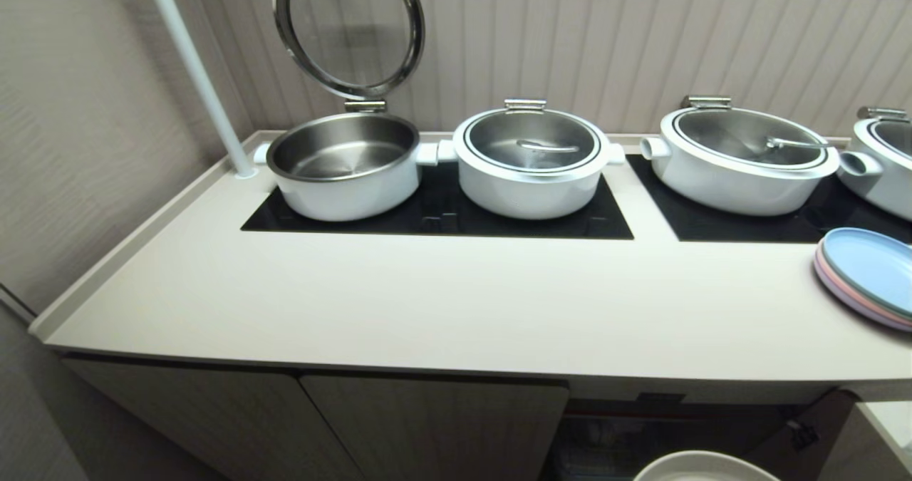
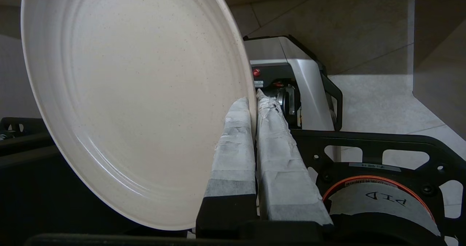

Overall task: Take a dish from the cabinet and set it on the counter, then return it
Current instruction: Put it back into the cabinet

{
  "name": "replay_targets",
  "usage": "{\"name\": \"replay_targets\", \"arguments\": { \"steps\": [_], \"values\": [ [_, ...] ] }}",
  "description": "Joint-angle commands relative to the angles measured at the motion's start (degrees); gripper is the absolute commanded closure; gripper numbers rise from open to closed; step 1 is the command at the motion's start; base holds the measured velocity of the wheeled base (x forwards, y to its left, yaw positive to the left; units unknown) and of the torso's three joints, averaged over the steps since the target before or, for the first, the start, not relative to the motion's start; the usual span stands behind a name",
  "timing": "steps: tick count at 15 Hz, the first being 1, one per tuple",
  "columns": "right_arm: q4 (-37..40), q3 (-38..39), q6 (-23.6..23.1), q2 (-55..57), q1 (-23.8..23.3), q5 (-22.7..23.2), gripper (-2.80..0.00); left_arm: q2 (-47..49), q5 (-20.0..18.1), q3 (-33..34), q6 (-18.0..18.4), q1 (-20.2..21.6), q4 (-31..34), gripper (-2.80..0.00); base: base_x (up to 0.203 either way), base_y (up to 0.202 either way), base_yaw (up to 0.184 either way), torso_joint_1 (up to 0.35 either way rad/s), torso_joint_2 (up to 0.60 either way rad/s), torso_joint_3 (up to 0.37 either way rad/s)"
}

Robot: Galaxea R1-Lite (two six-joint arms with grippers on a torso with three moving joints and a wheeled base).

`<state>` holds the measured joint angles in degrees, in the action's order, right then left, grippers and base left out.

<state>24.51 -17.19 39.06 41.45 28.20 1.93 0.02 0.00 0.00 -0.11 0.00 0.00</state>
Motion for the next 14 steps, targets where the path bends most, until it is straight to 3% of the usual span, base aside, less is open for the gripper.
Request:
{"name": "replay_targets", "arguments": {
  "steps": [1, 14],
  "values": [
    [0.16, 0.05, 0.23, 0.07, -0.07, 0.0, 0.0, -0.02, 0.0, 0.0, 0.02, 0.0, 0.0, 0.0, 0.0, 0.0, 0.0, -0.11, 0.25, 0.138],
    [0.1, -0.04, 0.93, 0.12, -0.25, -0.09, 0.0, -0.02, 0.0, 0.0, 0.02, 0.0, 0.0, 0.0, 0.0, 0.0, 0.0, -0.142, 0.31, 0.159]
  ]
}}
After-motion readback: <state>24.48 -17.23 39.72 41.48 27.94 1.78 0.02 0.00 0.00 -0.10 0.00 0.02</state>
